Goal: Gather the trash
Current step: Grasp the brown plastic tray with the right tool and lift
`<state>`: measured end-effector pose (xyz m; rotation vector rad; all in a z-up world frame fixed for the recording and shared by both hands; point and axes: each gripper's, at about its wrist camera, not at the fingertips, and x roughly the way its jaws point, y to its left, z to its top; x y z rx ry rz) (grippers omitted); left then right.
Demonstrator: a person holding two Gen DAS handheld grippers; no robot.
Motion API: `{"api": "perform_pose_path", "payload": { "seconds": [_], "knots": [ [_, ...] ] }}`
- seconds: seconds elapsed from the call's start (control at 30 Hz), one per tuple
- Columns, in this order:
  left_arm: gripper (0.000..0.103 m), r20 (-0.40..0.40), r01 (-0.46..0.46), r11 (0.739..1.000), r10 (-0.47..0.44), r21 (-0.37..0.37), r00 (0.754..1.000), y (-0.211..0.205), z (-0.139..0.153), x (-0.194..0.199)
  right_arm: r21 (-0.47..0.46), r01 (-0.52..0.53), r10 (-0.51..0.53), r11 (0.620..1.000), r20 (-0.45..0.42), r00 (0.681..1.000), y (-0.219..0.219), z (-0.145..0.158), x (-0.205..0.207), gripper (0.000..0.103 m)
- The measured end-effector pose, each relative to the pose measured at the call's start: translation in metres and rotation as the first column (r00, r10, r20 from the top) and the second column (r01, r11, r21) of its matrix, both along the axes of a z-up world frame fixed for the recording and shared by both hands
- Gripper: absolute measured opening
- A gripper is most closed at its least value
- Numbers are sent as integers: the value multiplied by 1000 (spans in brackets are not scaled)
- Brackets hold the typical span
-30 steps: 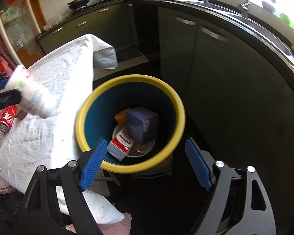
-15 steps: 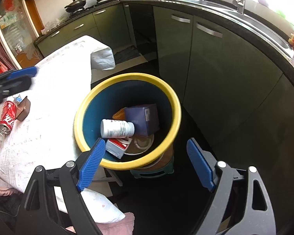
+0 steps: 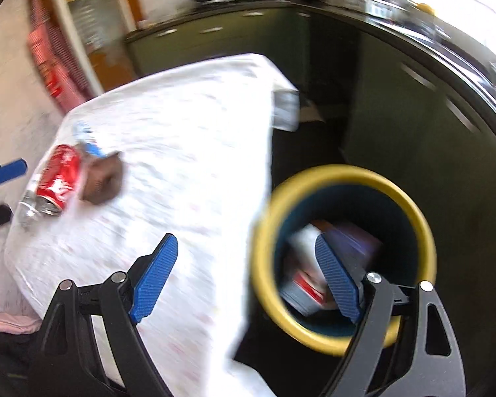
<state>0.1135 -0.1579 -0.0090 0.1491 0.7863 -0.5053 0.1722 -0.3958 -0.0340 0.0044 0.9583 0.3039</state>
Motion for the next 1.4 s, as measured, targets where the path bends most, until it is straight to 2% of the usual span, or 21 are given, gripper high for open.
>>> {"api": "perform_pose_path", "payload": {
  "seconds": [0.13,0.33,0.6,0.93,1.0,1.07,1.23,1.4],
  "knots": [
    [92,10,-83,997,83,-1,996,41,-7,-7,11,-102,102,995,9,995,58,6,28,76],
    [93,-3,-149,989,149,-22,989,70,-15,-7,-14,-196,196,980,-26,980,127,-3,63,57],
    [93,-14,-175,983,175,-55,985,86,-16,-7,-78,-243,237,967,-77,968,163,-20,79,43],
    [93,-16,-175,983,174,-56,985,86,-19,-9,-83,-270,259,959,-122,958,171,-37,79,22],
    [93,-14,-172,984,172,-52,985,84,-19,-10,-84,-270,259,959,-121,958,171,-38,79,10],
    [93,-15,-171,984,170,-46,985,82,-20,-11,-91,-270,259,959,-118,959,170,-38,78,5],
    [93,-18,-174,984,173,-38,985,80,-21,-9,-122,-270,262,955,-80,962,168,-35,66,5],
    [93,-19,-176,984,175,-36,984,80,-22,-7,-109,-260,256,959,-53,965,159,-25,54,4]
  ]
}}
